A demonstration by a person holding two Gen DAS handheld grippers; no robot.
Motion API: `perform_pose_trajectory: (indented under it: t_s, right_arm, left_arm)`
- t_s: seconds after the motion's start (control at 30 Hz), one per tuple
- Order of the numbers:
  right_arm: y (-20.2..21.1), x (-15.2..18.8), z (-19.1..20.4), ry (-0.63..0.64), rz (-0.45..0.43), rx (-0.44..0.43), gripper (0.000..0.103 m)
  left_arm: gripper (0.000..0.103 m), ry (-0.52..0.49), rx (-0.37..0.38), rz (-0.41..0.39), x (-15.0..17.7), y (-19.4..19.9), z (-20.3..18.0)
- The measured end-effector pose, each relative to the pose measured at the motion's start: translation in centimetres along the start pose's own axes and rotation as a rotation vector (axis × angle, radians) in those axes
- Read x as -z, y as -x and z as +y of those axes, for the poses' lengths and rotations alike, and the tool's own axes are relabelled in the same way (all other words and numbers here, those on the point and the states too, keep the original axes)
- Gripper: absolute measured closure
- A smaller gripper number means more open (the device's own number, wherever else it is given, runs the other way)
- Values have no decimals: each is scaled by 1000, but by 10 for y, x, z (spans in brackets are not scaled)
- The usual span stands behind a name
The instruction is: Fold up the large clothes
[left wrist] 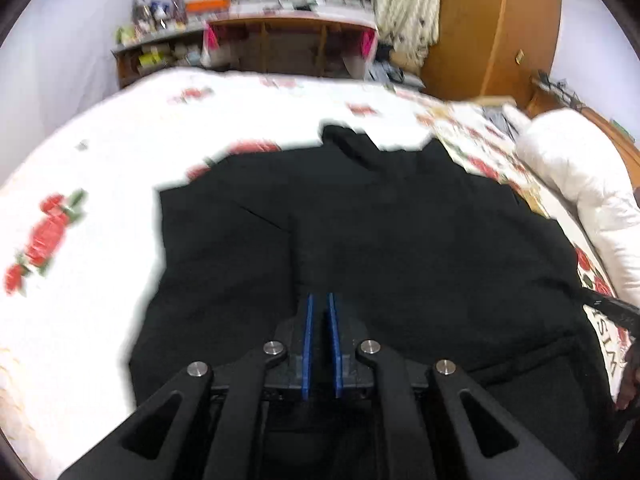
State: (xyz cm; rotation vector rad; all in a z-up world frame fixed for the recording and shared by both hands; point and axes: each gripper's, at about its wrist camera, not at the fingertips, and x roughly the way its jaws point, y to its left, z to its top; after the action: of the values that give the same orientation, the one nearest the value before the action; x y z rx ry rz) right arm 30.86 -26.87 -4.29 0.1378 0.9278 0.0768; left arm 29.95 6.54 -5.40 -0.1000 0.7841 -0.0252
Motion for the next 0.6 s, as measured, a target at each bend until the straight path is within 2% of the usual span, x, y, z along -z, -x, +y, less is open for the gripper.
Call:
perform_pose_trajectory:
  t_s: [0.07, 0.13, 0.23, 0.3, 0.37, 0.43, 0.53, 0.6]
  right_arm:
    - [9, -2, -5, -4, -28, 7, 84]
    - [5, -4, -13, -13, -28, 26, 84]
    - [-16, 0, -31, -67, 41, 40, 84]
    - [-33, 9, -39, -93, 115, 70, 84]
    - [-25, 14, -45, -107, 85, 59, 84]
    - [-16, 11, -46, -111, 57, 62, 84]
    - [-2, -4, -43, -88, -21, 53, 84]
    - [-4, -21, -41, -81, -44, 34, 84]
  left_arm:
    - [92, 26, -50, -11, -4, 3, 23]
    - [92, 69, -96, 21, -2, -7, 46]
    - [92, 107, -103, 98, 15, -33, 71]
    - [92, 67, -120, 78, 19, -33, 65]
    - [92, 72, -124, 77, 16, -28, 60]
    - [92, 111, -89, 46, 6, -20, 60]
    - [92, 66, -64, -21, -20, -19, 53]
    - [92, 27, -74, -29, -35, -36, 49]
